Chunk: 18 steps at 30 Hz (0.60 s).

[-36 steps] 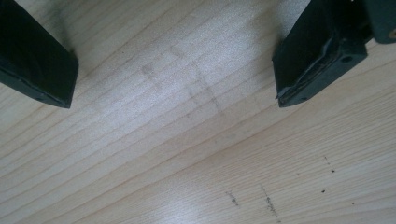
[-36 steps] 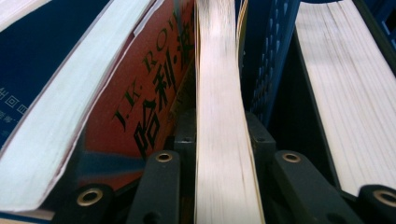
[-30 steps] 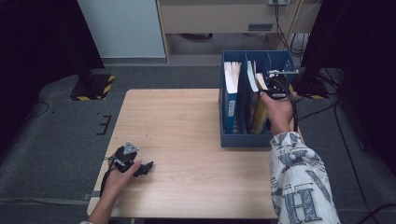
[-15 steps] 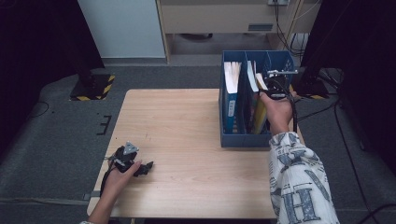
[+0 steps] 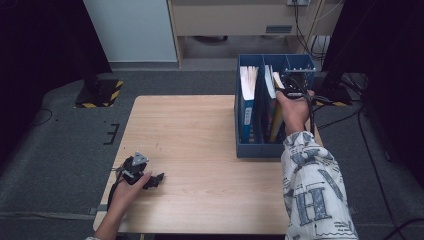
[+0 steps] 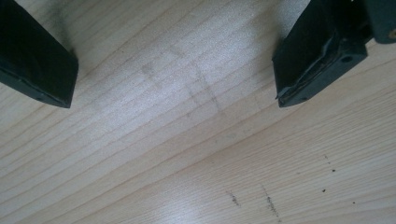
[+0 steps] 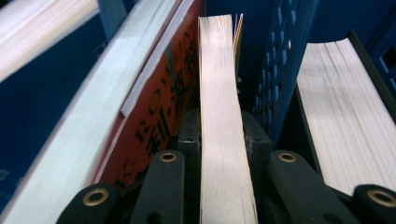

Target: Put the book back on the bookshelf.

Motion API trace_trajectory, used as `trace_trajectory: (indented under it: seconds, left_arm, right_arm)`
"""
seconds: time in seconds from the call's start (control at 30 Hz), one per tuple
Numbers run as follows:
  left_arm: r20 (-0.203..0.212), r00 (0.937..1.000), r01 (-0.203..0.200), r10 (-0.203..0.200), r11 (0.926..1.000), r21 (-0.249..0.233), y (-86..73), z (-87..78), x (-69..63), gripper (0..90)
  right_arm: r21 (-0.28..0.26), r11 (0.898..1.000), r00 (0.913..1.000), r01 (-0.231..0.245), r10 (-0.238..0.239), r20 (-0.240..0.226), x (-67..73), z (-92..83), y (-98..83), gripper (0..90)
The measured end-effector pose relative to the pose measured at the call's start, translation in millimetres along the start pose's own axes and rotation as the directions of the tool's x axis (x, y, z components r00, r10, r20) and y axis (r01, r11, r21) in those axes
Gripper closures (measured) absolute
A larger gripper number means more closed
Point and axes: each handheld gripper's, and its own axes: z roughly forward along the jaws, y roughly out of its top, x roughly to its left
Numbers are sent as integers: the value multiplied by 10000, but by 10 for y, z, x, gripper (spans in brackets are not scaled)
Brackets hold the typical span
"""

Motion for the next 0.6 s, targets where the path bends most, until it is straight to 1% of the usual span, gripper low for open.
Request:
trace_trajectory:
  seconds: [0.07,0.2,0.23,0.5,0.57,0.6]
  left_arm:
    - [12,10000,-24,24,10000,-2,1,1,2,0]
    - [15,10000,-32,32,10000,-4,1,1,3,0]
    - [16,10000,15,-15,10000,-48,1,4,0,0]
    - [8,10000,13,-13,10000,-65,1,6,-1,0]
    - [7,10000,14,-14,10000,-69,0,6,-1,0]
    - [8,10000,17,-17,10000,-69,0,6,-1,0]
  right_arm:
    - [89,9999,9999,-107,107,7,-11,31,-3,745]
    - [58,9995,9995,-301,301,-43,-45,49,-3,744]
    - [59,9996,9995,-293,294,-62,-49,50,-5,743]
    - [26,9995,9992,-302,302,-274,-62,31,-37,729]
    - [24,9992,9987,-388,388,-316,-62,19,-42,729]
    - [-7,9994,9989,-345,345,-332,-71,17,-46,726]
